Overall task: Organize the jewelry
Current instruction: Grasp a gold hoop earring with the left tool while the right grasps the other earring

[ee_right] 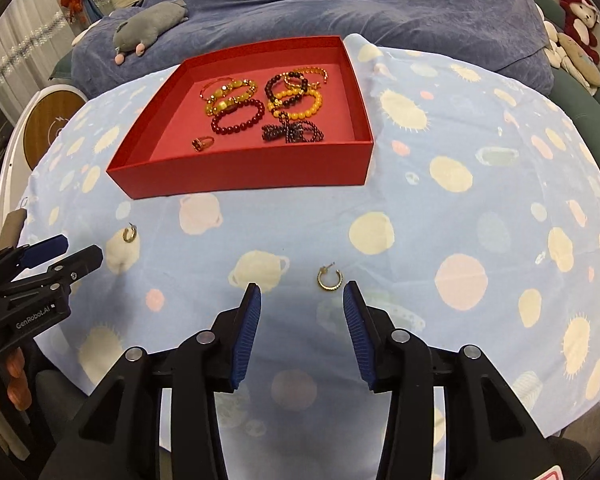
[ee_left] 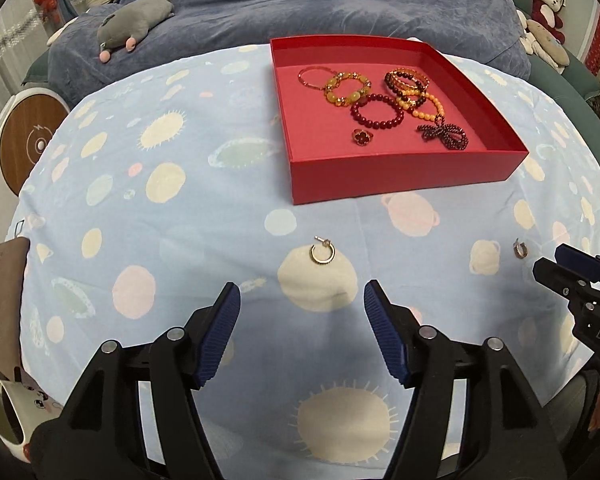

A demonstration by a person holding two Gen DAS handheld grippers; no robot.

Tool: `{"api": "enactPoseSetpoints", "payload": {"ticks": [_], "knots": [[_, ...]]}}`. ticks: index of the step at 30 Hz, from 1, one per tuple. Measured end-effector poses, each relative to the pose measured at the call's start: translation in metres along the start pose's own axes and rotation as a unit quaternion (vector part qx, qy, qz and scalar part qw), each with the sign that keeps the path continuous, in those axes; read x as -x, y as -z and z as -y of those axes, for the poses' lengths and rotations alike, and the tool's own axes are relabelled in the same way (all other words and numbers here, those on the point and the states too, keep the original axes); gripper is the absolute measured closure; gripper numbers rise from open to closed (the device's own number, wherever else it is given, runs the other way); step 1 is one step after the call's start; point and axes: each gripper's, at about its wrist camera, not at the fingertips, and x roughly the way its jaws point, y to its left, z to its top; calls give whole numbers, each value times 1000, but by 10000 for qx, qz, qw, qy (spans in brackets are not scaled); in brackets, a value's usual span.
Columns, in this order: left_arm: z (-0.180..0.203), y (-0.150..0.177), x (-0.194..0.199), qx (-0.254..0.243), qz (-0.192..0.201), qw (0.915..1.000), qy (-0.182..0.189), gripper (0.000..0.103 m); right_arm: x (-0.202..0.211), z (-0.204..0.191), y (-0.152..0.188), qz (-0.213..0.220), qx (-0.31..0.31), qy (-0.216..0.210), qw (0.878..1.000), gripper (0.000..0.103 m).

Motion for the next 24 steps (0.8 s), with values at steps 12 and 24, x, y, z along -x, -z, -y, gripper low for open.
{"api": "enactPoseSetpoints", "payload": {"ticks": [12,24], "knots": [[4,8,-15,143,-106,9997,151,39,-24,19,0,-117,-341,68,9993,61],[-9,7,-22,402,-177,9989,161,39,-38,13,-8,-115,-248,144,9995,86]]}}
